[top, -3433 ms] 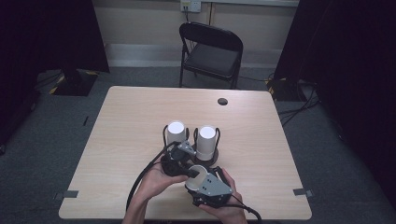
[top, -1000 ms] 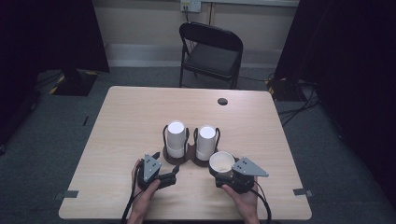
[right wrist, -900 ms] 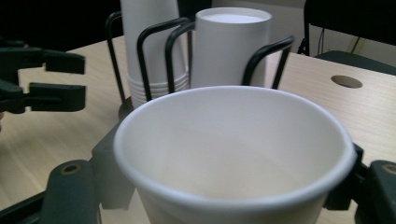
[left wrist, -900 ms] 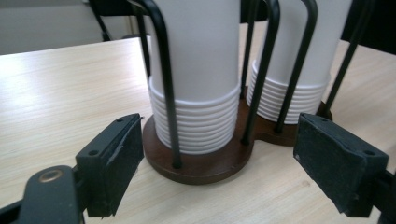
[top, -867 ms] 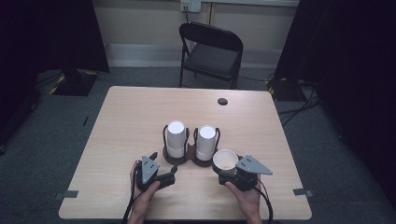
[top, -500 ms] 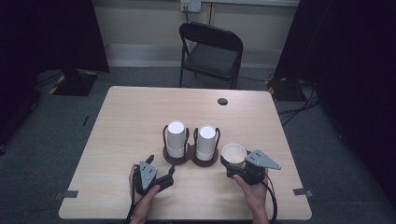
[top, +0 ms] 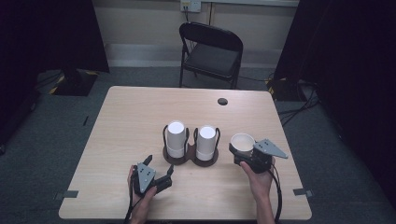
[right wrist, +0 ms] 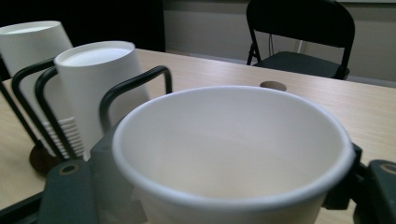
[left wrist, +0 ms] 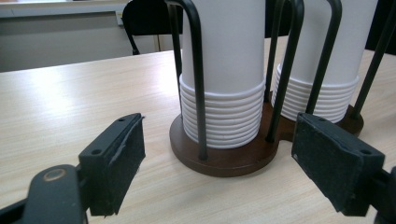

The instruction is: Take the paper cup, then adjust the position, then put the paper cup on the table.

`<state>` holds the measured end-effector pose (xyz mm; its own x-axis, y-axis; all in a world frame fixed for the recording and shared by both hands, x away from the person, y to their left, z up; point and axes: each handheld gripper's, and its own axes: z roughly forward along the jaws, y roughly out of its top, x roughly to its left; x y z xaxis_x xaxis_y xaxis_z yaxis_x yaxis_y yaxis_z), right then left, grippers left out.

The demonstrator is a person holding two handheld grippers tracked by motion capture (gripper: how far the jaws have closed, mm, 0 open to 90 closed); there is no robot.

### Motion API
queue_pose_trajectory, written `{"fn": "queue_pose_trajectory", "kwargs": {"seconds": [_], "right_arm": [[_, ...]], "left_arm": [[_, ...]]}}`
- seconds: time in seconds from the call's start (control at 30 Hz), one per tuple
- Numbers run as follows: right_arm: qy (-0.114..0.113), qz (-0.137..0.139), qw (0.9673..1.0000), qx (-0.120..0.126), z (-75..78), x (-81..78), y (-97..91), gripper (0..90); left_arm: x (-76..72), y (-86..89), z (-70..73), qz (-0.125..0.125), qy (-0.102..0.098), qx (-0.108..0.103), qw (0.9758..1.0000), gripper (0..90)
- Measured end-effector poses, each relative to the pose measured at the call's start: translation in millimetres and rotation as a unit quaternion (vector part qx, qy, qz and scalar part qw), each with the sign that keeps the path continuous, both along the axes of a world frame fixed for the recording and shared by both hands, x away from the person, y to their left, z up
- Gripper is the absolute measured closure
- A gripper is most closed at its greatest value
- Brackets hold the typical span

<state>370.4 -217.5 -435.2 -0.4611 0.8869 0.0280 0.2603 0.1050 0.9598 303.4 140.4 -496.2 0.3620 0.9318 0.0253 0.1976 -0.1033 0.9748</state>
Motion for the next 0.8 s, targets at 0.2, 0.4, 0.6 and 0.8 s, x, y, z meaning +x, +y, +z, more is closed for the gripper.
{"fn": "queue_pose_trajectory", "kwargs": {"seconds": [0.2,0.4,0.6,0.8], "right_arm": [[-0.007,-0.013,0.9999,0.006,3.7,12.6,-4.7,23.4],[-0.006,-0.015,0.9999,0.0,5.6,24.6,-4.9,23.3],[-0.003,-0.032,0.9995,0.008,-2.5,41.9,-10.7,23.3],[0.003,-0.046,0.9989,-0.002,-6.5,54.9,-14.0,23.3]], "left_arm": [[-3.9,-2.9,-0.5,0.007,-0.02,0.015,0.9997,17.6],[-3.3,1.7,-0.7,0.004,-0.017,-0.007,0.9998,18.5],[-4.8,-0.5,-1.0,0.005,-0.025,0.002,0.9997,19.0],[-4.5,2.9,-1.1,0.01,-0.022,-0.014,0.9996,19.1]]}}
